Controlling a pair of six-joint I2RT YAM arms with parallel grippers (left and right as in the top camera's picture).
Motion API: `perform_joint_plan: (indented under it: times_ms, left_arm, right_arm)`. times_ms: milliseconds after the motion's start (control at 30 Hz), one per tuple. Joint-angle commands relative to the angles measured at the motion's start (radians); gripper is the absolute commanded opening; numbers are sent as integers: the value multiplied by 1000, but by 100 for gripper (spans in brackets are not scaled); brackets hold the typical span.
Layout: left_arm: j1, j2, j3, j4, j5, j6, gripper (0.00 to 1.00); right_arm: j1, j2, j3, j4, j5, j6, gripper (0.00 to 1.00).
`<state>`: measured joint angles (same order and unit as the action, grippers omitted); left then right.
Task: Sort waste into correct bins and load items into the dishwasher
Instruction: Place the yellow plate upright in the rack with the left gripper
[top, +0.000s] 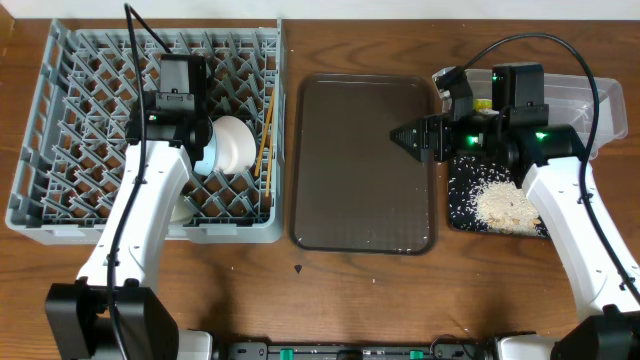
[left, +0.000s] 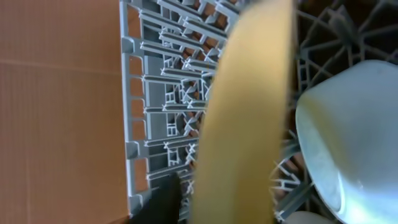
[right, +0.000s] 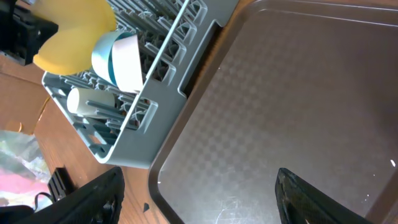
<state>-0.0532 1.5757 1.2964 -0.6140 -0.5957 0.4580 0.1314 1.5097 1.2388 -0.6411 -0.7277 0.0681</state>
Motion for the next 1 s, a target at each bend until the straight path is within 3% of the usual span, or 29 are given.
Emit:
perform_joint_plan:
  times_ms: [0,400,500,633,900,967]
  left_arm:
    - [2,2,9,10,13,-23,29]
    - [2,1,1,3,37,-53,34]
    - [2,-31,8,2,15,-177,47]
    - [2,-130,16,-21,40,-309,54]
    - [2,-514,20,-175,554,-340,66]
    - [2,-591,19,-220,566,-341,66]
  right_arm:
    - [13,-7,-3,-7,-2,6,75]
    - [13,-7,-3,-26,-2,6,75]
    - [13,-7,-3,-33,-2,6,75]
    - [13,-8,-3,-33,-1,6,73]
    - [13,-129,-2,-16,78,50,73]
    - [14,-208,-2,-27,127,53,74]
